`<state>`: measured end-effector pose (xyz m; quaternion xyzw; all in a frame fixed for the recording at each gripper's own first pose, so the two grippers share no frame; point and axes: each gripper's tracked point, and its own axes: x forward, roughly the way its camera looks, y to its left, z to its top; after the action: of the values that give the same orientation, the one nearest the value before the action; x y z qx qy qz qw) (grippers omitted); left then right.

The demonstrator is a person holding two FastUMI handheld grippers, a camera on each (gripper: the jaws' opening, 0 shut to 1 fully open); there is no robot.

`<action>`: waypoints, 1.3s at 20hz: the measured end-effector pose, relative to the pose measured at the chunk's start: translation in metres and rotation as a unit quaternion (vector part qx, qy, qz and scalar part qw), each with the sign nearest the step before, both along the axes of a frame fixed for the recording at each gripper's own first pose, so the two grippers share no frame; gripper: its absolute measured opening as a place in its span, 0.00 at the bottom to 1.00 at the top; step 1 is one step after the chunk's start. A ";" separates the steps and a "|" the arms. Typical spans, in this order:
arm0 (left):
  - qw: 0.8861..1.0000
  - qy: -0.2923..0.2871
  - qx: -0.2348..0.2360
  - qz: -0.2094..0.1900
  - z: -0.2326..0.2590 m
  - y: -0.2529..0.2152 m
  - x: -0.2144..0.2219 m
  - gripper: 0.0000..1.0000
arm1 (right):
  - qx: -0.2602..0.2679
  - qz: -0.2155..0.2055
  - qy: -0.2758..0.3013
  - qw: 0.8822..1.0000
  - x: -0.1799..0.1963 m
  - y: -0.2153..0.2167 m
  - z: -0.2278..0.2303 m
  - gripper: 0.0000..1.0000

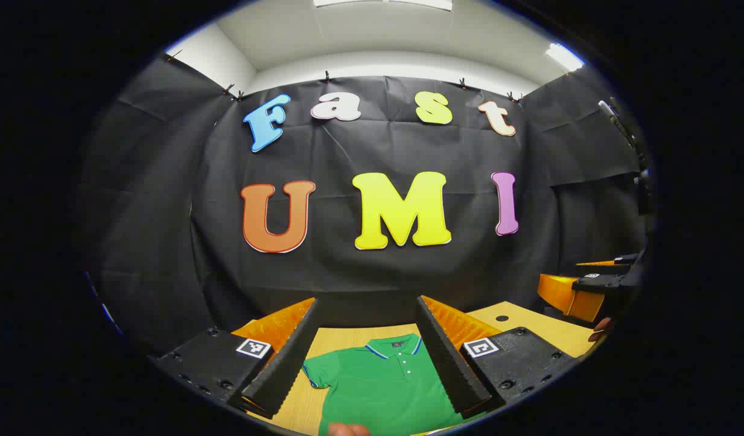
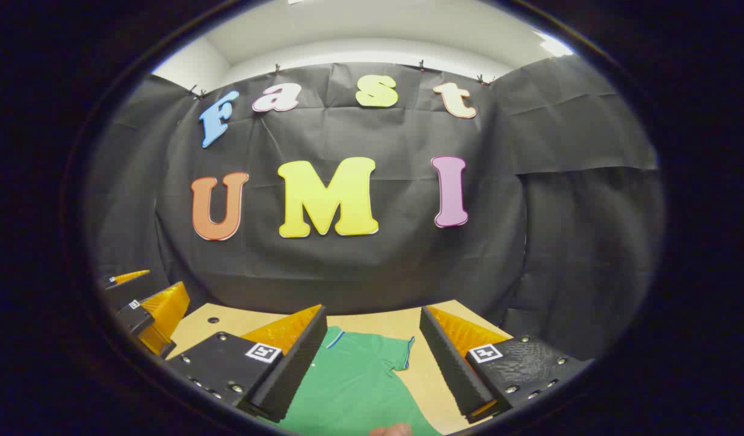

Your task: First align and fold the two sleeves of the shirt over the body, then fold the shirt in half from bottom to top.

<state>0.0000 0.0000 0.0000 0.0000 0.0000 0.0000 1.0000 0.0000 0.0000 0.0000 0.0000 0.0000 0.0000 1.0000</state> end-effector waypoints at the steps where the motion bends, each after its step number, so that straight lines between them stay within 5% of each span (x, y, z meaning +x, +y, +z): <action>1: 1.000 0.006 0.000 0.001 -0.005 -0.002 0.001 0.99 | 0.002 0.000 -0.001 1.000 0.001 0.000 0.003 0.96; 26: 0.999 0.017 0.017 0.028 -0.012 0.006 0.020 0.99 | -0.032 0.010 0.015 0.999 0.044 0.002 0.003 0.94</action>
<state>0.0203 0.0056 -0.0122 0.0170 0.0169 0.0281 0.9993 0.0442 0.0016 0.0030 -0.0323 0.0149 0.0096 0.9993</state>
